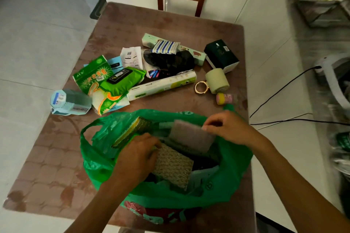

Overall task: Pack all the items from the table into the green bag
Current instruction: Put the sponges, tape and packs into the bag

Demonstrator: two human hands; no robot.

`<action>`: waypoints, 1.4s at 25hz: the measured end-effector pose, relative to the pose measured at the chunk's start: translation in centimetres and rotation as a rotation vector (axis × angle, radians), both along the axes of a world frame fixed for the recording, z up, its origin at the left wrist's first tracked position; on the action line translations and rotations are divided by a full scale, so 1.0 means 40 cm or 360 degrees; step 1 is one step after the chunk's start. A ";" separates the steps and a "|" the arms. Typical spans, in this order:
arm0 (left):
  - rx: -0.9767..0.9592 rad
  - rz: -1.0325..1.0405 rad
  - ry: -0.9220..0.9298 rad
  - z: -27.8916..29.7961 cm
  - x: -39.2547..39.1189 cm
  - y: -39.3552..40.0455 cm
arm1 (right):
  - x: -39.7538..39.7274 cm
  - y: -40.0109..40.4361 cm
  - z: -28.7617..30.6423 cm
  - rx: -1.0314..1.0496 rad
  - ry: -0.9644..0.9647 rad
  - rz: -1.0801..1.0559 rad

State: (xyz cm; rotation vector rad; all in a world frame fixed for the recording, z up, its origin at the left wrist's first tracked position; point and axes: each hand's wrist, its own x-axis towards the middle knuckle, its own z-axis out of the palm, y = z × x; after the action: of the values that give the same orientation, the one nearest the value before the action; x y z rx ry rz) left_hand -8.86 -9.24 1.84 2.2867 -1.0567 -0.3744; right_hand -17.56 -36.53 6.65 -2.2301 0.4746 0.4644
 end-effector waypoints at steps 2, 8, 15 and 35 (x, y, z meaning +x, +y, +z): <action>-0.0138 0.0043 -0.0080 0.024 0.006 -0.030 | -0.001 -0.002 0.000 -0.0151 0.0242 0.0349; 0.0264 -0.0078 -0.0624 0.036 0.079 -0.185 | 0.090 -0.209 -0.135 -0.0188 -0.0384 -0.1290; 0.0566 0.0083 -0.0488 0.043 0.211 -0.148 | 0.123 -0.345 -0.369 -0.1068 0.0233 -0.0253; 0.0169 0.0001 -0.0660 0.083 0.220 -0.098 | 0.127 0.200 -0.097 -0.0460 -0.0455 0.0138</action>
State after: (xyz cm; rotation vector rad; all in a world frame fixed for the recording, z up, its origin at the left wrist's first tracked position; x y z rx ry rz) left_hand -0.05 -13.16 5.16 2.5246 -1.2584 0.0530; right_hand -12.47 -28.52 2.77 -2.5522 0.3094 0.1200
